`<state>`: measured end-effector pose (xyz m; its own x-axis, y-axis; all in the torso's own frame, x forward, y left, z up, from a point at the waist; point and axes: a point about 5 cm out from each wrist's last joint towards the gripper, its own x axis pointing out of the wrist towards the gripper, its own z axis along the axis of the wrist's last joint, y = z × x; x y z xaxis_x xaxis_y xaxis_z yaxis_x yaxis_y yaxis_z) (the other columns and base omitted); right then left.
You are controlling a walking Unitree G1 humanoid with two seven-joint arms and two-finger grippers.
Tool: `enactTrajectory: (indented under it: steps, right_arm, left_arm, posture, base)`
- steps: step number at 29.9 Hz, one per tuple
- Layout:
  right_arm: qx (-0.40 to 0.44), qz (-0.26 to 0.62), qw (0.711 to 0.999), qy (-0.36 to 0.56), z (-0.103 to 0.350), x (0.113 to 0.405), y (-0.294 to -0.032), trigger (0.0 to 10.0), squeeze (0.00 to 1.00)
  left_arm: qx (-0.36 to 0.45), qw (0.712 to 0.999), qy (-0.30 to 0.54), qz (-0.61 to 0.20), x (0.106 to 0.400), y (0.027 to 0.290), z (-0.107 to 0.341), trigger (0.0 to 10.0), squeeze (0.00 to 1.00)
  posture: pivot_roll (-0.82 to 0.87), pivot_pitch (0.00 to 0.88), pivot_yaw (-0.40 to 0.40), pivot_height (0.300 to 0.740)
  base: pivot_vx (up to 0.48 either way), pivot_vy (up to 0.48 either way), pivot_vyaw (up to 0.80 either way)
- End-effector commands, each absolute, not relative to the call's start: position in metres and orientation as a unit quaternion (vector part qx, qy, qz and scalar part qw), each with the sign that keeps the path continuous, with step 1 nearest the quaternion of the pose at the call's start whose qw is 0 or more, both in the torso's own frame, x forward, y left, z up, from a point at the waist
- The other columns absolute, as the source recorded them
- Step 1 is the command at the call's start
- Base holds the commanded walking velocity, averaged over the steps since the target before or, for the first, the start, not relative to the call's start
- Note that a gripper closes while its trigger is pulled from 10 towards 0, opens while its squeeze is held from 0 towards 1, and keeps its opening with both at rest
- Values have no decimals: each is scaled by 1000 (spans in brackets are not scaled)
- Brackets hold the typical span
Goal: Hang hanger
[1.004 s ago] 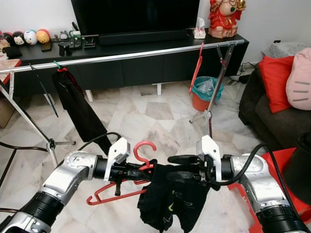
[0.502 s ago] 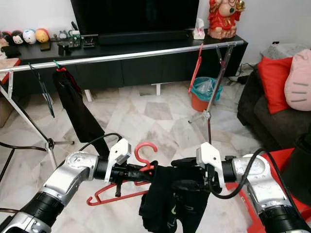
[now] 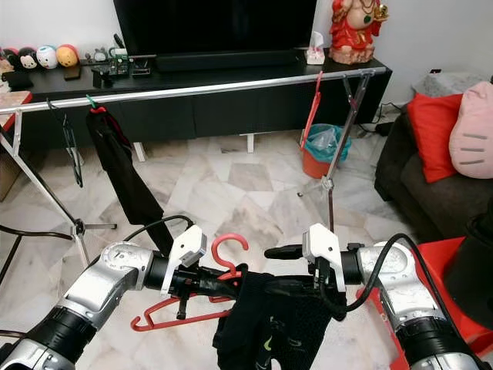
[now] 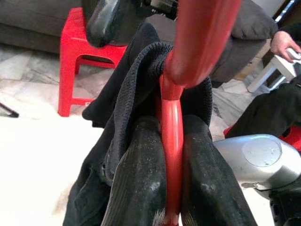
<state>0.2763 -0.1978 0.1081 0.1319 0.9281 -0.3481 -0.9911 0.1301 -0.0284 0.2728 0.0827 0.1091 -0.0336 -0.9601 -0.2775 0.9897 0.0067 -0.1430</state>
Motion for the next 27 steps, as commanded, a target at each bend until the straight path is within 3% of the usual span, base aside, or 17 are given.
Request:
enactTrajectory:
  steps: [1, 19, 22, 23, 24, 25, 26, 27]
  right_arm:
    - [-124, 671, 721, 118, 113, 276, -192, 10000, 0]
    - [-104, 722, 663, 167, 98, 257, -183, 10000, 0]
    - [-114, 714, 667, 178, 94, 258, -184, 10000, 0]
    - [-116, 714, 666, 180, 94, 258, -184, 8745, 0]
    - [-120, 714, 665, 184, 93, 258, -184, 4078, 0]
    - [-123, 713, 664, 187, 92, 258, -184, 4078, 0]
    - [-124, 714, 662, 191, 91, 258, -185, 0, 0]
    - [-125, 714, 661, 194, 91, 257, -185, 0, 0]
  left_arm:
    - [49, 672, 127, -728, 268, 75, 119, 10000, 0]
    - [52, 670, 127, -730, 270, 72, 121, 10000, 0]
    - [52, 670, 126, -730, 270, 72, 121, 10000, 0]
    - [52, 670, 126, -730, 270, 72, 121, 10000, 0]
    - [52, 670, 126, -729, 270, 72, 121, 10000, 0]
    - [52, 670, 126, -729, 270, 72, 121, 10000, 0]
    - [52, 671, 126, -729, 270, 72, 121, 10000, 0]
    - [52, 671, 126, -729, 270, 72, 121, 10000, 0]
  posture:
    - [9, 0, -14, 740]
    - [16, 5, -6, 740]
    - [18, 6, -7, 740]
    - [18, 6, -7, 740]
    - [18, 6, -8, 740]
    - [18, 6, -8, 740]
    - [18, 5, -9, 740]
    - [18, 4, -9, 740]
  base:
    - [0, 0, 0]
    - [0, 0, 0]
    - [0, 0, 0]
    - [0, 0, 0]
    - [0, 0, 0]
    - [0, 0, 0]
    - [0, 0, 0]
    - [0, 0, 0]
